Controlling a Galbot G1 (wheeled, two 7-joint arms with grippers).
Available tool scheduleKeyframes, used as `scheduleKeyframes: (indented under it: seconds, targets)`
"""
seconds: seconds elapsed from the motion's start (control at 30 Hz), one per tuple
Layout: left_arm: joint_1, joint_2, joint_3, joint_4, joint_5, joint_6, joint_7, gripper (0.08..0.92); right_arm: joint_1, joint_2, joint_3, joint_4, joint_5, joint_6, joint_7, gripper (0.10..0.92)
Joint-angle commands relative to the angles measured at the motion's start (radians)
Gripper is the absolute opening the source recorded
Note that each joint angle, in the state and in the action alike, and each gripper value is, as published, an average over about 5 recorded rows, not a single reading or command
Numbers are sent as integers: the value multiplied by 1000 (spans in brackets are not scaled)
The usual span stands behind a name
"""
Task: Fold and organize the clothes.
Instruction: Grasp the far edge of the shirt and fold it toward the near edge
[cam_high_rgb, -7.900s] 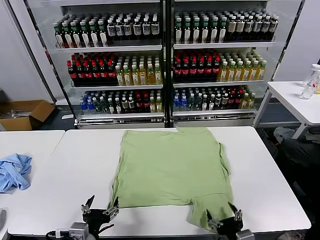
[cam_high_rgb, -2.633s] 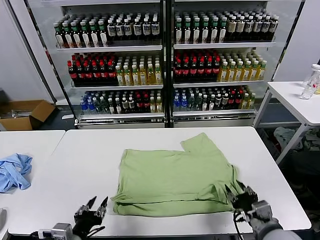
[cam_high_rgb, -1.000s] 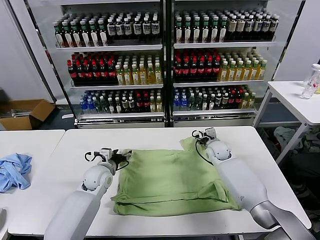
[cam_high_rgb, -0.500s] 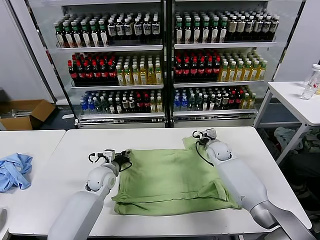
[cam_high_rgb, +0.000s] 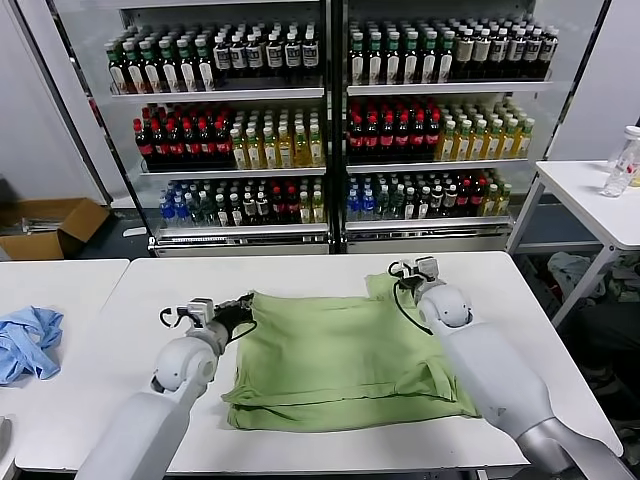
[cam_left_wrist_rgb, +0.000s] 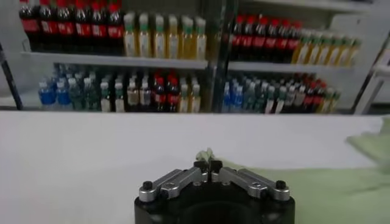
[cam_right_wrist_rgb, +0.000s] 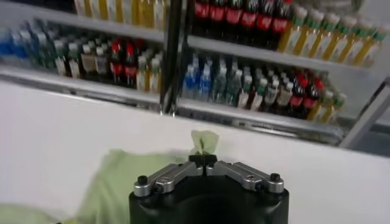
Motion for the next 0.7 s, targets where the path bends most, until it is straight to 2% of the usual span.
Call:
scheduleKeyframes:
  seconds: [0.03, 0.43, 0.7]
  targets:
    - [222, 35, -104, -310, -75, -26, 1, 94, -160, -126, 121, 330, 34, 4, 14, 108]
    - [416, 79, -208, -479, -95, 23, -6, 94, -623, -296, 427, 691, 98, -33, 38, 108]
    - [493, 82, -189, -476, -36, 56, 7, 94, -869, -292, 550, 765, 85, -34, 61, 108]
